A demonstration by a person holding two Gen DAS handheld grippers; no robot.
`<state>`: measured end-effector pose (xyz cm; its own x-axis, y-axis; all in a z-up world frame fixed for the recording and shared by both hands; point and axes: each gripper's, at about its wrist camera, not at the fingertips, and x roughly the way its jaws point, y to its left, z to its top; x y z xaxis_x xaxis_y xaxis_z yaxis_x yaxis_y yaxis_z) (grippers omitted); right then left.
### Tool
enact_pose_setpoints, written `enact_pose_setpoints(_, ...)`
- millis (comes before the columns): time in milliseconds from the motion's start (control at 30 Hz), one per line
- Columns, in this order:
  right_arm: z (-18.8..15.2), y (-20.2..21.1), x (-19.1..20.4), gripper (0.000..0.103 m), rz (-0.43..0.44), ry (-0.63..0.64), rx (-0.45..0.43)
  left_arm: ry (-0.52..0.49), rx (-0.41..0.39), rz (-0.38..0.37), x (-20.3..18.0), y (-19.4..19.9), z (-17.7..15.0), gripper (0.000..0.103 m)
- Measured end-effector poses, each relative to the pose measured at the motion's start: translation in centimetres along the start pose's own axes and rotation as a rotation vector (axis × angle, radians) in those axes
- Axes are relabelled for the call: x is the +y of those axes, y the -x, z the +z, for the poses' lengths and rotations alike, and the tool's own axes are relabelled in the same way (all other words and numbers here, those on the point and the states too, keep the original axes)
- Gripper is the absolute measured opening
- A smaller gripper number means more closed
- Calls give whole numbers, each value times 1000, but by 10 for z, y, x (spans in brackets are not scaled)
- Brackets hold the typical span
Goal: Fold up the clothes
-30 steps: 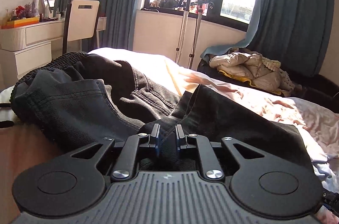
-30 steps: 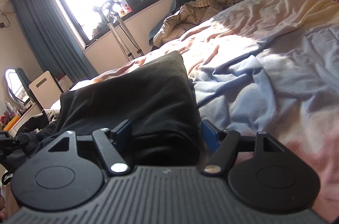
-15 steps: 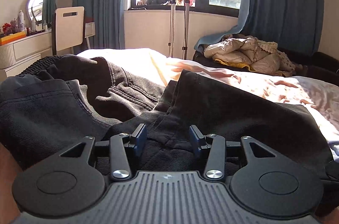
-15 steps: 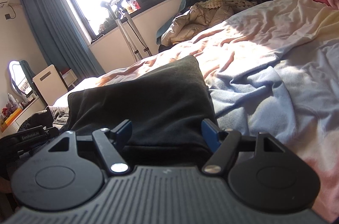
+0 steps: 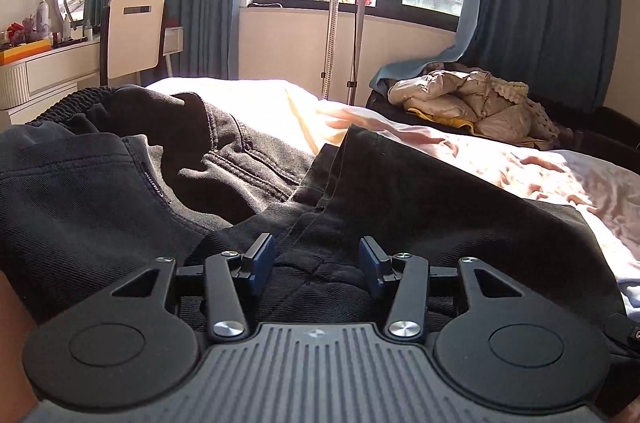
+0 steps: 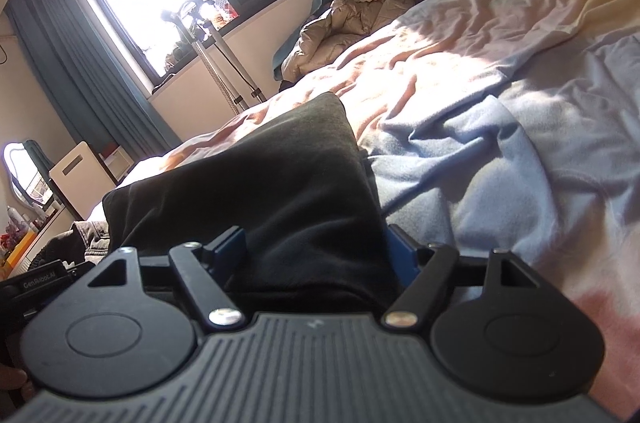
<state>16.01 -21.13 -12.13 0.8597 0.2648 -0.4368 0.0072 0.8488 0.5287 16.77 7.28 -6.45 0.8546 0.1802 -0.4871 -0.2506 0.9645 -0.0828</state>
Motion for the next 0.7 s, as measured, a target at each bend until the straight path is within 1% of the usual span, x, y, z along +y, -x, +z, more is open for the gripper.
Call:
enact_pose_setpoints(100,0,-2,-1,77,-1,-8,18,23,7,-7,3,-1,1,51)
enact_pose_setpoints(267,0,-5,-5,78,14,-35,31,8,6,3,0,-1,0,51)
enact_pose_setpoints(400,2,-10,-11,79,44,-94,50,2,5,6,-2,-1,-1,52)
enact_pose_setpoints(600,4,-13,-8,81,70,-94,63,-10,3,11,-4,-1,-2,54)
enact_pose_setpoints(700,7,-14,-11,81,103,-121,64,-15,2,18,-6,-2,-2,55)
